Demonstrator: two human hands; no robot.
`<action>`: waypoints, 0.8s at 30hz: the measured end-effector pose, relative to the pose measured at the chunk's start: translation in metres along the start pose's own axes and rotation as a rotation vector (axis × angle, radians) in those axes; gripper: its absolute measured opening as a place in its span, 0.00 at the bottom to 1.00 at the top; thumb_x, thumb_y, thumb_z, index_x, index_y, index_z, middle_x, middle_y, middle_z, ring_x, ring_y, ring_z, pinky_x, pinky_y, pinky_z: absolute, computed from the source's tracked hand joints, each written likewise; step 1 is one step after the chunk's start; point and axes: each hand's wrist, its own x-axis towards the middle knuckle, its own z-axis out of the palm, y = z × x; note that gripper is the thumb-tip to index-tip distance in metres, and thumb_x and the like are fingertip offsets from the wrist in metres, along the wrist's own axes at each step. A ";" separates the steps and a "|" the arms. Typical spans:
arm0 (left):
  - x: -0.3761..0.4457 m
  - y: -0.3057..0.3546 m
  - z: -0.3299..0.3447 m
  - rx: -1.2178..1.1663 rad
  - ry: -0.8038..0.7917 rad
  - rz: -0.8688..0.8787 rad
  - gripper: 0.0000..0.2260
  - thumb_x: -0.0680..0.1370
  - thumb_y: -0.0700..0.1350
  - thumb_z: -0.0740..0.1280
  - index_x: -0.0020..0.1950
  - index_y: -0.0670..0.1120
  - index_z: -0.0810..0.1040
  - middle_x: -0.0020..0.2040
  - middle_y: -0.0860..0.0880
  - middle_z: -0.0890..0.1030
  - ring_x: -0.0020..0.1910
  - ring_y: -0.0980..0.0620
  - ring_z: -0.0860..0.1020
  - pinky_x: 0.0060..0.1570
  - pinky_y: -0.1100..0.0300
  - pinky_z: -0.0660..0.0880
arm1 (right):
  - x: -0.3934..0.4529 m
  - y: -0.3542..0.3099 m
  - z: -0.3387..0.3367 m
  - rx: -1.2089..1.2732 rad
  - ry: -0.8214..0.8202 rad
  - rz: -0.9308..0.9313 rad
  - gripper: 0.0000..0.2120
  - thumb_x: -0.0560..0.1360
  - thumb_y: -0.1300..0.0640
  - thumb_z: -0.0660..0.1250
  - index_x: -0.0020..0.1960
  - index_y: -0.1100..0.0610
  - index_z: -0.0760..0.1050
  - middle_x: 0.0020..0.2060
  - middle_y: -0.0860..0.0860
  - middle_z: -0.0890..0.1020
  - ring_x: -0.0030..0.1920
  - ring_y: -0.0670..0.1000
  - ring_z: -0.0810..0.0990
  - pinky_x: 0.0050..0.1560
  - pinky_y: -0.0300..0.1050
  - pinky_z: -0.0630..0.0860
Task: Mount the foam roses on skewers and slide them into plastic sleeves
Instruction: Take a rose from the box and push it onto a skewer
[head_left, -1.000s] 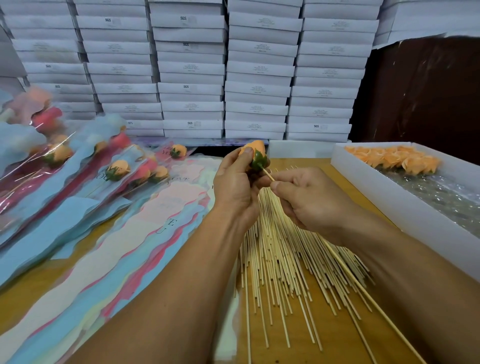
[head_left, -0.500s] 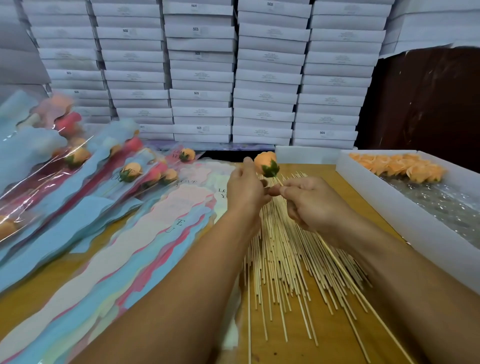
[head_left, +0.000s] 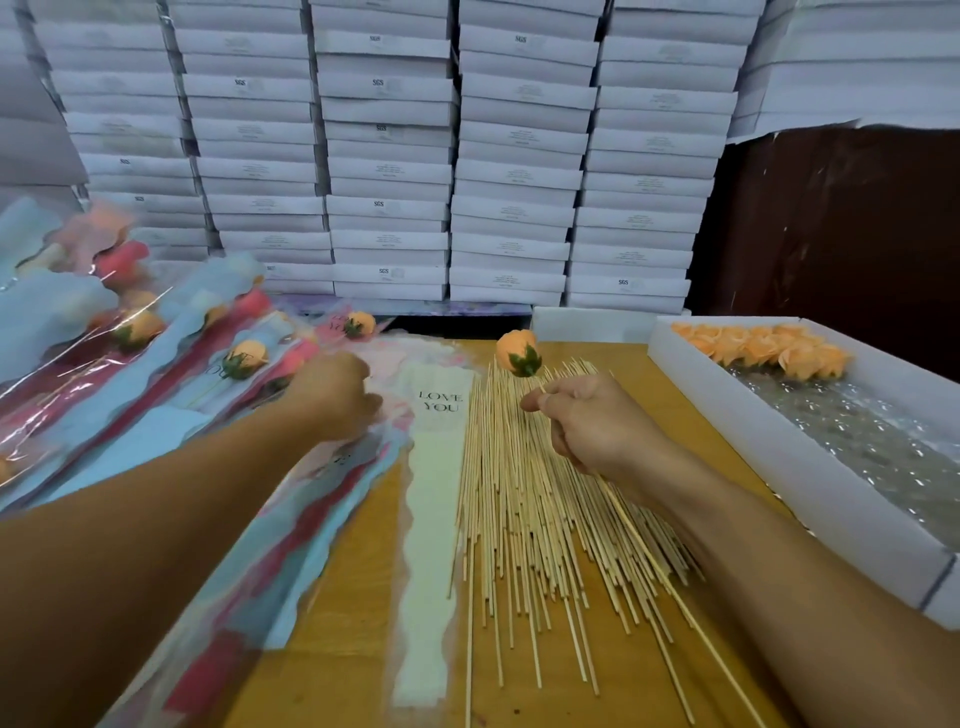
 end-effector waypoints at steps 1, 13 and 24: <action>0.000 -0.009 0.007 0.009 -0.017 0.001 0.17 0.82 0.51 0.64 0.63 0.39 0.76 0.62 0.39 0.78 0.57 0.40 0.77 0.56 0.52 0.74 | 0.000 0.000 0.000 -0.006 -0.006 0.000 0.11 0.85 0.56 0.58 0.54 0.51 0.80 0.22 0.47 0.69 0.22 0.46 0.63 0.26 0.41 0.60; -0.006 -0.032 0.050 -0.027 0.102 0.020 0.14 0.84 0.47 0.57 0.47 0.41 0.78 0.50 0.38 0.82 0.44 0.40 0.76 0.41 0.55 0.67 | -0.002 -0.001 0.000 -0.035 -0.026 0.005 0.12 0.85 0.56 0.57 0.55 0.51 0.80 0.24 0.47 0.69 0.23 0.46 0.64 0.25 0.40 0.61; -0.019 -0.024 0.028 0.263 0.308 0.043 0.09 0.80 0.43 0.58 0.41 0.46 0.73 0.48 0.45 0.79 0.50 0.44 0.75 0.46 0.50 0.70 | -0.004 -0.003 0.002 0.042 -0.038 0.045 0.13 0.84 0.59 0.54 0.50 0.56 0.77 0.21 0.49 0.72 0.21 0.48 0.71 0.23 0.39 0.68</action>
